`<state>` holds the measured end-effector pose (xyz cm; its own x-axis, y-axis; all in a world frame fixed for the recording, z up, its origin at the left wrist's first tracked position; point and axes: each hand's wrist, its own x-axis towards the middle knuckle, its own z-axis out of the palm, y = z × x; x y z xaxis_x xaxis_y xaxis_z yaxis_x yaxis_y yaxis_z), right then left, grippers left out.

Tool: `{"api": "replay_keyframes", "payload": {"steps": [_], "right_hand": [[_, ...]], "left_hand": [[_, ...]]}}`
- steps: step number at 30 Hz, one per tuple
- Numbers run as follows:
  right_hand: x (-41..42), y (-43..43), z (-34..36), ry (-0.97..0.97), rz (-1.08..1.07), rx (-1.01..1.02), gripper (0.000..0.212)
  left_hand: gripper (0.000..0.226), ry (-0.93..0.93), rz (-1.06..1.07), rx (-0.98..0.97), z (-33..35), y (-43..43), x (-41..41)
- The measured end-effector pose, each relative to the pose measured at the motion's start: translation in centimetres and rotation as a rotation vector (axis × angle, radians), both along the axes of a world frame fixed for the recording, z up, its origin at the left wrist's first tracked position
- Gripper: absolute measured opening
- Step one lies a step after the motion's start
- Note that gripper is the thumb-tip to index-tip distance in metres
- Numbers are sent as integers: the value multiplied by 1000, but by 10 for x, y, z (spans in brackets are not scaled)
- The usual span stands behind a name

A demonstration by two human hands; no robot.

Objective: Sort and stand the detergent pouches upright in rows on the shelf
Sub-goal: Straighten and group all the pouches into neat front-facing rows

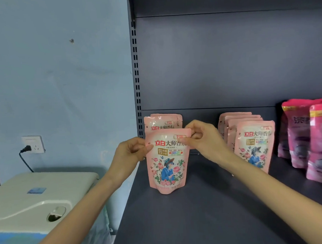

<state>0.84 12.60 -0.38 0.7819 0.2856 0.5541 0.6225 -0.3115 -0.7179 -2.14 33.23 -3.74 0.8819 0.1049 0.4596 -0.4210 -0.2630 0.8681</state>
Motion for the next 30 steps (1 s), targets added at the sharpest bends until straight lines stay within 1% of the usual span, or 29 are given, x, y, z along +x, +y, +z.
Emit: {"api": "replay_keyframes", "payload": {"steps": [5,9,14,20,30], "right_hand": [[-20,-25,-4,-11,-70,42,24],[-30,-49,-4,12,-82,92,23],[-28,-79,-7,22,-113,134,22],[-16,-127,-2,12,-158,94,20],[9,-200,-5,40,-168,79,18]], "left_hand": [[5,-19,-98,-65,0,-27,-14],[5,-3,-123,-50,-6,-49,-19],[11,3,-163,-5,-3,-76,-15],[4,-23,-210,21,2,-123,-1],[8,-47,-150,96,0,-197,24]]}}
